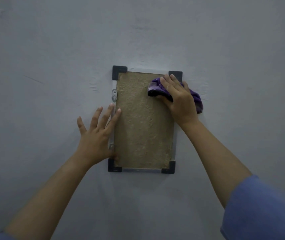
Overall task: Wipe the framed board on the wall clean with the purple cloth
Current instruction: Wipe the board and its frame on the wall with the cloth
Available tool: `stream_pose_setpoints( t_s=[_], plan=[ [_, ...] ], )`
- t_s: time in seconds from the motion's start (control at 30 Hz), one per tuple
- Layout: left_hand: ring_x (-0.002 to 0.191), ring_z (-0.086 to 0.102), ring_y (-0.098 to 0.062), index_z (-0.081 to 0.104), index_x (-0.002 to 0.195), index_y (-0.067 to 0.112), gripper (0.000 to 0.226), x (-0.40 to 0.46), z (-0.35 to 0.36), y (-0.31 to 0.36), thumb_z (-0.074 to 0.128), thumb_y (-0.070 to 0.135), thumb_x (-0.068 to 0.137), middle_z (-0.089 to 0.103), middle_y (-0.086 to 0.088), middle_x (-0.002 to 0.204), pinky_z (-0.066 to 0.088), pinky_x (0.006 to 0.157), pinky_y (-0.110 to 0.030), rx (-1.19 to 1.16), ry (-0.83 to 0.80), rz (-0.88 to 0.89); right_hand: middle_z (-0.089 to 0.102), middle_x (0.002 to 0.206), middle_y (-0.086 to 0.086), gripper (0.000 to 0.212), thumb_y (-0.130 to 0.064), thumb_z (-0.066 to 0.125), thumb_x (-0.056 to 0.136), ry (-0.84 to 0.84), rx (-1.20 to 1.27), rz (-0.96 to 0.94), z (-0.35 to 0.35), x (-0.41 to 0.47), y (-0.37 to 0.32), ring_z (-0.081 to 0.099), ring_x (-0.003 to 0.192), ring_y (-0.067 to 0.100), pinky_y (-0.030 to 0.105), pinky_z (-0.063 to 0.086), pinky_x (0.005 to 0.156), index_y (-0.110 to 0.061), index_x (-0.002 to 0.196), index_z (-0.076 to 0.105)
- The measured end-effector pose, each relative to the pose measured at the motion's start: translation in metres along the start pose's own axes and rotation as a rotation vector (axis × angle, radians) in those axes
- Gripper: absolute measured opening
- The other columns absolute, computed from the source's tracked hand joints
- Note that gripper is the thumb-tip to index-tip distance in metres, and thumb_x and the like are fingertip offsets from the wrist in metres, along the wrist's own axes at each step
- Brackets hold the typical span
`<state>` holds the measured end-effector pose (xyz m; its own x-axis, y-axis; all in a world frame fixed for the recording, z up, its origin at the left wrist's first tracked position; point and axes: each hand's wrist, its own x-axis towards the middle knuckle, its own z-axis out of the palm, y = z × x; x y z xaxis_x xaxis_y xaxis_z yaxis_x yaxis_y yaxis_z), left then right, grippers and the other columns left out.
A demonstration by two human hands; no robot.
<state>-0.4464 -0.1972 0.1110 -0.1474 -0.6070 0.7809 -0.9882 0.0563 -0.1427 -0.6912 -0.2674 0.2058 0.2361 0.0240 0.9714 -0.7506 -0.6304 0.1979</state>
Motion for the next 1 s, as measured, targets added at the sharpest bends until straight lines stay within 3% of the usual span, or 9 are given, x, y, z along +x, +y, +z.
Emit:
stream_pose_setpoints(
  t_s=[0.17, 0.33, 0.57, 0.73, 0.8, 0.9, 0.97, 1.0],
  plan=[
    [0.142, -0.006, -0.025, -0.006, 0.147, 0.032, 0.136, 0.0, -0.001, 0.002, 0.083, 0.053, 0.047, -0.01, 0.008, 0.155, 0.003, 0.096, -0.076, 0.007, -0.006, -0.012, 0.057, 0.128, 0.018, 0.04, -0.022, 0.057, 0.088, 0.018, 0.038, -0.043, 0.008, -0.029, -0.01, 0.052, 0.122, 0.03, 0.048, 0.037, 0.105, -0.003, 0.123, 0.059],
    [0.142, -0.013, -0.023, -0.013, 0.145, 0.034, 0.137, 0.0, -0.003, 0.006, 0.082, 0.054, 0.049, -0.014, 0.007, 0.156, 0.002, 0.098, -0.074, 0.008, -0.023, -0.038, 0.058, 0.128, 0.013, 0.037, -0.023, 0.058, 0.089, 0.018, 0.055, -0.09, 0.023, -0.102, -0.025, 0.05, 0.124, 0.022, 0.037, 0.031, 0.108, -0.005, 0.122, 0.061],
    [0.141, -0.018, -0.023, -0.019, 0.143, 0.034, 0.141, 0.0, -0.007, 0.01, 0.082, 0.057, 0.048, -0.021, 0.007, 0.155, 0.001, 0.1, -0.073, 0.012, -0.052, -0.05, 0.059, 0.128, 0.008, 0.036, -0.027, 0.054, 0.092, -0.063, 0.081, -0.098, 0.034, -0.193, -0.045, 0.048, 0.125, 0.017, 0.032, 0.029, 0.11, -0.007, 0.121, 0.061],
    [0.142, -0.014, -0.023, -0.017, 0.144, 0.035, 0.142, -0.001, -0.007, 0.007, 0.082, 0.058, 0.045, -0.018, 0.006, 0.155, 0.001, 0.1, -0.073, -0.001, -0.055, -0.033, 0.063, 0.122, 0.005, 0.034, -0.031, 0.053, 0.093, -0.112, 0.084, -0.118, 0.023, -0.217, -0.056, 0.058, 0.116, 0.017, 0.032, 0.04, 0.102, -0.009, 0.114, 0.067],
    [0.142, -0.014, -0.023, -0.018, 0.143, 0.036, 0.142, -0.001, -0.006, 0.005, 0.081, 0.06, 0.045, -0.02, 0.008, 0.155, 0.001, 0.1, -0.072, 0.001, -0.053, -0.02, 0.067, 0.116, 0.004, 0.032, -0.03, 0.055, 0.091, -0.099, 0.186, 0.003, 0.011, -0.216, -0.063, 0.063, 0.108, 0.016, 0.029, 0.045, 0.096, -0.007, 0.11, 0.069],
    [0.142, -0.01, -0.025, -0.014, 0.145, 0.036, 0.14, -0.005, -0.003, 0.001, 0.082, 0.06, 0.046, -0.019, 0.007, 0.155, 0.005, 0.099, -0.074, -0.028, -0.042, 0.014, 0.073, 0.084, -0.011, 0.012, -0.022, 0.062, 0.089, 0.015, 0.468, 0.518, -0.018, -0.18, -0.071, 0.064, 0.072, 0.002, 0.017, 0.051, 0.067, -0.018, 0.091, 0.072],
    [0.142, -0.01, -0.026, -0.009, 0.146, 0.036, 0.137, -0.01, 0.0, -0.001, 0.082, 0.059, 0.046, -0.018, 0.003, 0.155, 0.008, 0.098, -0.074, -0.066, -0.035, 0.035, 0.057, 0.056, -0.01, 0.024, -0.025, 0.061, 0.09, 0.071, 0.563, 0.812, -0.028, -0.147, -0.06, 0.048, 0.05, 0.002, 0.017, 0.039, 0.048, -0.018, 0.067, 0.061],
    [0.142, -0.012, -0.026, -0.008, 0.146, 0.037, 0.137, -0.013, 0.001, -0.001, 0.082, 0.06, 0.046, -0.019, 0.002, 0.155, 0.008, 0.099, -0.073, -0.078, -0.04, 0.035, 0.051, 0.055, -0.007, 0.032, -0.028, 0.06, 0.09, 0.08, 0.605, 0.909, -0.034, -0.13, -0.052, 0.043, 0.05, 0.005, 0.019, 0.035, 0.046, -0.017, 0.061, 0.054]
  ],
)
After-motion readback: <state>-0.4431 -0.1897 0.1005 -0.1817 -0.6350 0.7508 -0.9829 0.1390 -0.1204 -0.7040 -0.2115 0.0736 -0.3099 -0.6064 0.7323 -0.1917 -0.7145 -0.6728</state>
